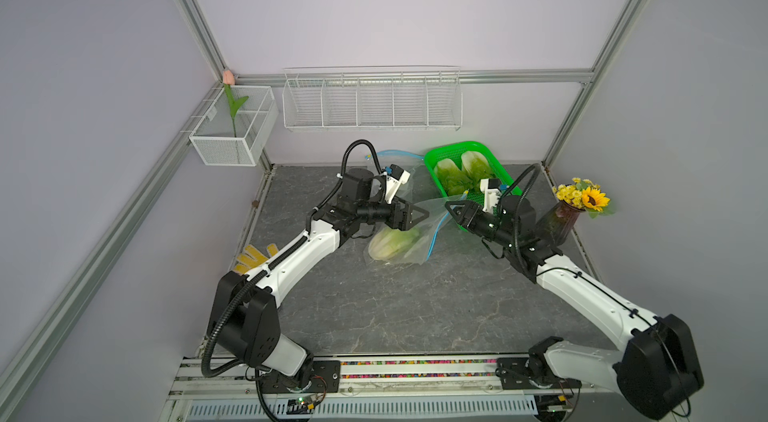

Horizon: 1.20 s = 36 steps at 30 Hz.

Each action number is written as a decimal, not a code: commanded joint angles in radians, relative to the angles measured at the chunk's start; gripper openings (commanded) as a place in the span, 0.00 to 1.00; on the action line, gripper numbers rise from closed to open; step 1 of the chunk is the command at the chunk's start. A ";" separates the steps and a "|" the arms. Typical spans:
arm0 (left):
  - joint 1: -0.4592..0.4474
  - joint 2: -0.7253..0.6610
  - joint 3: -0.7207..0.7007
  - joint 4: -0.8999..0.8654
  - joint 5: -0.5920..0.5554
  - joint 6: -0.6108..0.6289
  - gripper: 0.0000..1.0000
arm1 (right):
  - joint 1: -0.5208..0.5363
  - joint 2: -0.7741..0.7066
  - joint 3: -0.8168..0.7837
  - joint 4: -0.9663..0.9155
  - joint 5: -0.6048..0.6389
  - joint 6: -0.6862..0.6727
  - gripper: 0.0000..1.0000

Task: Open the zip-top bag and take out the chinese cabbages
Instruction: Open the zipper of the food storage bag at the center of the board.

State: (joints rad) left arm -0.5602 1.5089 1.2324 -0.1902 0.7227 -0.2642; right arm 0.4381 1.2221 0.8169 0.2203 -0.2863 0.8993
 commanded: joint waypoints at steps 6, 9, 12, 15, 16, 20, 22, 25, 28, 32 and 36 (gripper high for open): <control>-0.122 -0.165 0.105 -0.345 -0.218 -0.184 0.69 | 0.000 0.042 0.050 0.034 -0.057 -0.045 0.48; -0.164 -0.195 0.131 -0.414 -0.307 -0.222 0.62 | 0.001 0.051 0.056 0.037 -0.059 -0.045 0.48; -0.210 -0.205 0.155 -0.461 -0.359 -0.231 0.56 | 0.004 0.058 0.056 0.039 -0.059 -0.045 0.48; -0.232 -0.192 0.170 -0.497 -0.385 -0.239 0.51 | 0.006 0.068 0.055 0.040 -0.063 -0.043 0.47; -0.235 -0.186 0.171 -0.501 -0.387 -0.244 0.48 | 0.006 0.070 0.055 0.041 -0.063 -0.043 0.47; -0.236 -0.164 0.180 -0.513 -0.395 -0.257 0.40 | 0.007 0.077 0.056 0.043 -0.066 -0.042 0.47; -0.242 -0.148 0.183 -0.501 -0.382 -0.266 0.35 | 0.006 0.080 0.055 0.044 -0.067 -0.040 0.47; -0.248 -0.124 0.190 -0.487 -0.367 -0.273 0.35 | 0.007 0.083 0.056 0.050 -0.069 -0.039 0.47; -0.247 -0.105 0.200 -0.492 -0.362 -0.274 0.35 | 0.007 0.083 0.055 0.055 -0.068 -0.036 0.47; -0.248 -0.095 0.189 -0.496 -0.361 -0.285 0.30 | 0.007 0.077 0.056 0.056 -0.067 -0.035 0.47; -0.249 -0.090 0.187 -0.496 -0.359 -0.288 0.21 | 0.007 0.075 0.056 0.053 -0.068 -0.037 0.47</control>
State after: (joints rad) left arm -0.8047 1.4109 1.3991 -0.6651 0.3607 -0.5411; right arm 0.4400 1.2949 0.8520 0.2455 -0.3386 0.8707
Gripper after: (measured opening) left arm 0.220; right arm 0.471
